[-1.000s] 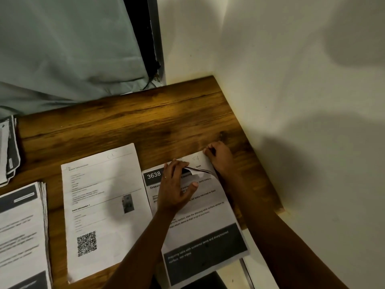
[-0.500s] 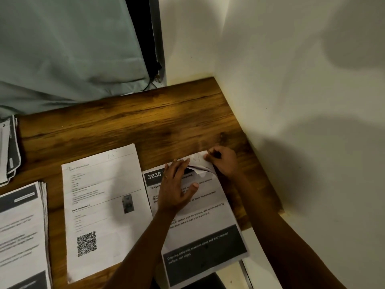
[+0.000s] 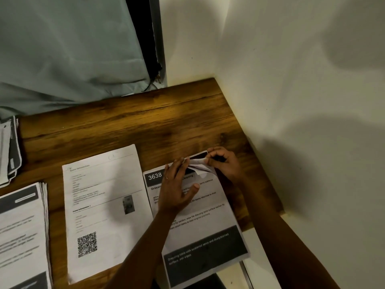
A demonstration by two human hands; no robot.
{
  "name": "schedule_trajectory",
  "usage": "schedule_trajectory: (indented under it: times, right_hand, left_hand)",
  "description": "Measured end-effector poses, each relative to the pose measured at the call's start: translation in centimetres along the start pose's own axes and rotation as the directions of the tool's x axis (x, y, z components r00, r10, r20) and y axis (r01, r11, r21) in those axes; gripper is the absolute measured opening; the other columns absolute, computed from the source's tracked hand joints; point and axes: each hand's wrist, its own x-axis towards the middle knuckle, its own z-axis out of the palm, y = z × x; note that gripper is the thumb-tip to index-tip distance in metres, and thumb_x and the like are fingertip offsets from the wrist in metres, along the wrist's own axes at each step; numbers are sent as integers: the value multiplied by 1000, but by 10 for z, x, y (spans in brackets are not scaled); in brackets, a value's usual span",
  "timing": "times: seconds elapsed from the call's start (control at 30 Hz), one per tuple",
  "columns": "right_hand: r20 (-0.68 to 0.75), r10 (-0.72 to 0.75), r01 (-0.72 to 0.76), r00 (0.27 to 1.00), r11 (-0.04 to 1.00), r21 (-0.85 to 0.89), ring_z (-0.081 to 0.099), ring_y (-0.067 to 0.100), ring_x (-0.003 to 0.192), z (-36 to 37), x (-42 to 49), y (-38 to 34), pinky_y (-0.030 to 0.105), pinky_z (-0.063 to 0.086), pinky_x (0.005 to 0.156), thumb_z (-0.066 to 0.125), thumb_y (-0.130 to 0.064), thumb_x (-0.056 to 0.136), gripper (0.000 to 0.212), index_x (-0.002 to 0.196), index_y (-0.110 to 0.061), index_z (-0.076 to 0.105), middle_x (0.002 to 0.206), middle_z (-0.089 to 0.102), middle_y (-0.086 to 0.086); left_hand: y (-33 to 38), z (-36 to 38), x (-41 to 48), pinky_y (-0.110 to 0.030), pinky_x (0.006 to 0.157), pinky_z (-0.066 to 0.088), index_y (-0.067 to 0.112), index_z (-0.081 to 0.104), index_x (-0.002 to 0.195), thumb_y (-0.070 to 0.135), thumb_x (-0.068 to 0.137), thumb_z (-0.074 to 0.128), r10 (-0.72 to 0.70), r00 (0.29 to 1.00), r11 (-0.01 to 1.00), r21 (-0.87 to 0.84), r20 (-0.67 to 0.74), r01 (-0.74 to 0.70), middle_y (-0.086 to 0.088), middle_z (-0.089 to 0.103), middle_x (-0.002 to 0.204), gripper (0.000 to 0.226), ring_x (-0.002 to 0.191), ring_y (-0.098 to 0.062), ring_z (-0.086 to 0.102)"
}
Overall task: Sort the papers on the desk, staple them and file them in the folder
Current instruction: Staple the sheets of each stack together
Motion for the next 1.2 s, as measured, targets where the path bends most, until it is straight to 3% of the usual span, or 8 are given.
schedule_trajectory:
  times: [0.1,0.23,0.4,0.53,0.87,1.03,1.1,1.2]
  right_hand:
    - [124,56,-53,991,998,-28,53,7,110,-5,2,-5,22,44,96,67,1,80,22,80,-21,70,108,59,1]
    - [188,109,-111,976,994,-1,52,8,113,-8,6,-8,27,41,100,61,1,86,24,79,-20,70,106,60,-4]
    - [46,125,-123,991,991,-46,61,4,95,-3,12,-12,17,51,82,65,-8,86,18,104,-12,65,100,64,-1]
    - [-126,167,-190,978,961,-200,57,1,76,13,21,-10,9,47,66,76,-6,74,24,94,-11,64,80,61,-7]
    - [-191,91,-142,977,952,-273,63,8,82,11,29,-5,16,48,78,64,-11,87,10,91,-6,71,92,72,7]
    - [-102,207,-226,973,942,-248,62,15,91,2,19,-16,41,50,93,49,-20,98,22,98,-7,67,96,67,6]
    - [-68,312,-319,948,932,-172,55,11,97,-1,6,-28,33,44,99,42,-33,100,32,111,-11,62,101,59,-2]
    - [-7,441,-439,897,891,-112,48,8,95,-4,-9,-33,23,36,86,40,-43,98,36,119,-17,55,96,50,-8]
  left_hand:
    - [-1,1,1,-26,118,-3,20,25,149,71,88,26,15,1000,1000,2,6,-15,-1,23,156,79,145,-11,14]
    - [-1,3,0,-39,119,9,16,36,143,72,87,26,-6,1000,1000,-15,-11,6,-5,35,151,80,143,-14,19]
    - [2,2,0,-34,117,7,17,41,139,62,85,40,-27,999,999,-36,-43,26,-8,42,146,70,139,-7,17]
    - [2,2,0,-33,117,7,18,39,141,67,86,36,-14,999,1000,-22,-44,13,-7,41,146,74,139,-7,17]
    - [2,1,1,-39,118,9,16,38,142,63,85,38,-13,1000,1000,2,-28,13,-7,38,148,74,140,-11,18]
    - [4,1,3,-40,119,10,17,25,148,72,86,28,-12,1000,999,50,14,11,-3,27,155,83,144,-14,17]
    - [5,1,4,-38,119,6,17,15,151,74,86,25,-27,999,996,83,44,23,-1,19,157,86,145,-11,10]
    - [6,3,5,-36,120,0,16,7,152,78,84,11,-79,990,976,211,116,54,-2,10,159,92,146,-12,2]
